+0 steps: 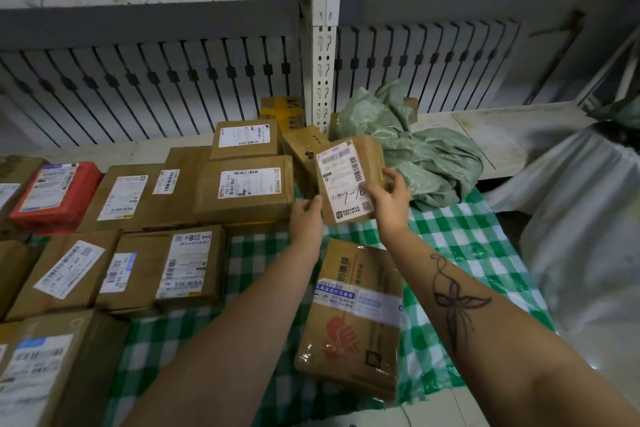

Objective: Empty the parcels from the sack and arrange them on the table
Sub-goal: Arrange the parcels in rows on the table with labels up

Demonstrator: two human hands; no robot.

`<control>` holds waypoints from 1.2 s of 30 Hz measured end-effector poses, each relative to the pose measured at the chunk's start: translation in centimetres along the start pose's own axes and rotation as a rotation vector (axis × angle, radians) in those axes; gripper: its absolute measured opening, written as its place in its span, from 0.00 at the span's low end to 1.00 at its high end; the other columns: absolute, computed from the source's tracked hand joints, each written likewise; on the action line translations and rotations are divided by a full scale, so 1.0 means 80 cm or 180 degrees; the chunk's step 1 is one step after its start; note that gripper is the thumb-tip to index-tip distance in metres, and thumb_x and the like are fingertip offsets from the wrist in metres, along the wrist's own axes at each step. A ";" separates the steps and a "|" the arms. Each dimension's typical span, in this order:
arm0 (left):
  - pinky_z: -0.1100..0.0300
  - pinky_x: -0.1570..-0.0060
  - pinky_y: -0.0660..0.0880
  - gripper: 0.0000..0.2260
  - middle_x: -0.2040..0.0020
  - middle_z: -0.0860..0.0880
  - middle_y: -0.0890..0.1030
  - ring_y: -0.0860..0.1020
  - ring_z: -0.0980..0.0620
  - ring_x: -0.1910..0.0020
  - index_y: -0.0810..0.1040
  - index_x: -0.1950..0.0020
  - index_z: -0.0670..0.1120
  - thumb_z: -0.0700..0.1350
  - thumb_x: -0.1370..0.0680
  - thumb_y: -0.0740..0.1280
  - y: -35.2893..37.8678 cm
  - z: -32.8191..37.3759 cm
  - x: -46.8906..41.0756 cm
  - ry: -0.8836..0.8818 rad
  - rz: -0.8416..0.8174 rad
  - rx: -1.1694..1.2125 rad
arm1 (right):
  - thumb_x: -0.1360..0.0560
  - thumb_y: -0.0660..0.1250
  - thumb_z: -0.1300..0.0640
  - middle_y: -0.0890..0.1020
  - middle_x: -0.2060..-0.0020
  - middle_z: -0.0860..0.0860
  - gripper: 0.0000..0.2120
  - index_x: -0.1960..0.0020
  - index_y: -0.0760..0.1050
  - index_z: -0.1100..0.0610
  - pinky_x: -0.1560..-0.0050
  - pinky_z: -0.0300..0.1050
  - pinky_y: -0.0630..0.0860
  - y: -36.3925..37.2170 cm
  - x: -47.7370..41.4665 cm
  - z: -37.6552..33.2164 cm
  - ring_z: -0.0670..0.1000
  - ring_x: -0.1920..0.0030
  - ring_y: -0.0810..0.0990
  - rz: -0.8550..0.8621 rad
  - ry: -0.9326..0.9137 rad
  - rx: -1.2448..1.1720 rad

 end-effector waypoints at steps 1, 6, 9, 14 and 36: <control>0.62 0.64 0.70 0.14 0.52 0.51 0.80 0.77 0.56 0.57 0.73 0.39 0.44 0.51 0.19 0.58 0.001 0.005 0.004 0.0003 -0.0038 0.0116 | 0.37 0.72 0.50 0.73 0.40 0.57 0.35 0.32 0.65 0.51 0.47 0.52 0.79 0.005 0.002 0.005 0.57 0.44 0.77 -0.0098 0.0156 -0.0381; 0.63 0.65 0.73 0.17 0.47 0.47 0.82 0.80 0.53 0.57 0.73 0.36 0.45 0.53 0.21 0.60 -0.017 0.030 0.026 0.0128 -0.0018 0.0540 | 0.25 0.63 0.62 0.79 0.51 0.55 0.26 0.28 0.61 0.57 0.59 0.45 0.77 0.054 0.024 0.008 0.52 0.57 0.80 -0.0733 0.0530 -0.0991; 0.63 0.63 0.75 0.16 0.47 0.46 0.82 0.81 0.51 0.55 0.75 0.36 0.45 0.49 0.22 0.64 -0.049 0.035 0.033 0.0318 0.0219 0.0555 | 0.25 0.62 0.59 0.81 0.52 0.54 0.24 0.30 0.65 0.54 0.59 0.44 0.76 0.079 0.043 0.018 0.53 0.58 0.80 -0.0983 0.0756 -0.0944; 0.62 0.63 0.76 0.12 0.48 0.46 0.82 0.81 0.49 0.54 0.77 0.40 0.44 0.48 0.21 0.64 -0.099 0.007 0.043 0.0135 0.0497 0.0441 | 0.24 0.62 0.50 0.83 0.55 0.54 0.14 0.44 0.78 0.56 0.52 0.45 0.76 0.107 0.082 0.040 0.53 0.56 0.81 -0.1288 0.1089 -0.0546; 0.51 0.39 0.70 0.17 0.35 0.41 0.69 0.68 0.41 0.35 0.70 0.35 0.45 0.39 0.23 0.62 -0.213 -0.042 0.030 -0.0215 0.1131 -0.2300 | 0.21 0.56 0.64 0.76 0.65 0.53 0.11 0.61 0.70 0.58 0.68 0.43 0.72 0.201 0.135 0.115 0.51 0.66 0.75 -0.1532 0.1647 0.1093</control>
Point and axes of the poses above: each hand's wrist, its own x-axis away from the middle knuckle, its own y-axis out of the palm, z = x × y, the point moved 10 cm from there along -x, towards the middle knuckle
